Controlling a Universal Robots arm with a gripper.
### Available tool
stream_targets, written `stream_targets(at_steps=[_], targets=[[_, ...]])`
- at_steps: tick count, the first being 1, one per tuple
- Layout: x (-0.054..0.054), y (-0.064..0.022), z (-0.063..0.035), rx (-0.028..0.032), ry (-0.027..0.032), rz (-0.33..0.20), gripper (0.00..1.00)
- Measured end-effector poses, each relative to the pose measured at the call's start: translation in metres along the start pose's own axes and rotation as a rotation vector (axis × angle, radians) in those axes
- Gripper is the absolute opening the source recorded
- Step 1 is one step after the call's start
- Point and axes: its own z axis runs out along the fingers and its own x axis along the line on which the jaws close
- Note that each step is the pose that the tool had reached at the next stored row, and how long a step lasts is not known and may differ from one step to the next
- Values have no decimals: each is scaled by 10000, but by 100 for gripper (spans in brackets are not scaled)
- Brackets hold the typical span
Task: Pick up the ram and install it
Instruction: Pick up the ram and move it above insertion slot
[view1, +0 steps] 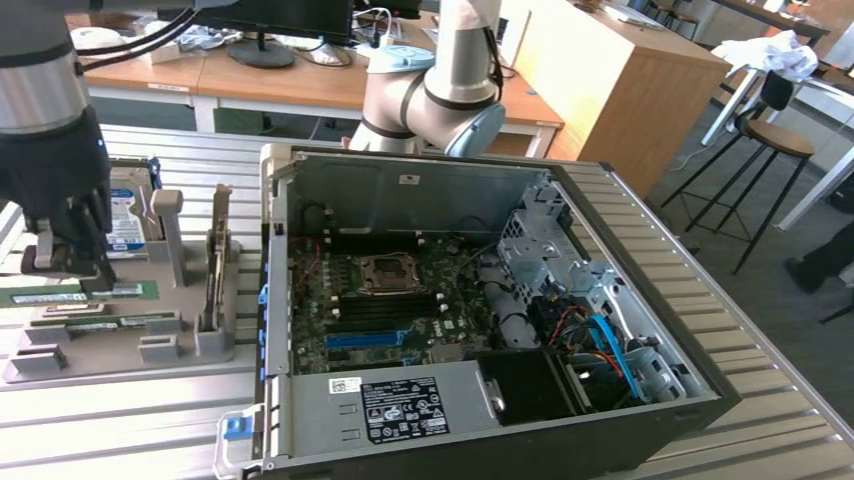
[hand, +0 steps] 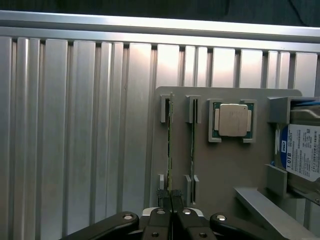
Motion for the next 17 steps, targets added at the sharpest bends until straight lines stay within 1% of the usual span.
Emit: stream_targets(at_steps=[4, 14, 17], targets=[[0, -2, -58, 0, 0, 0, 11], [0, -8, -259, 0, 0, 0, 11], [0, -9, -301, 1, -1, 0, 11]])
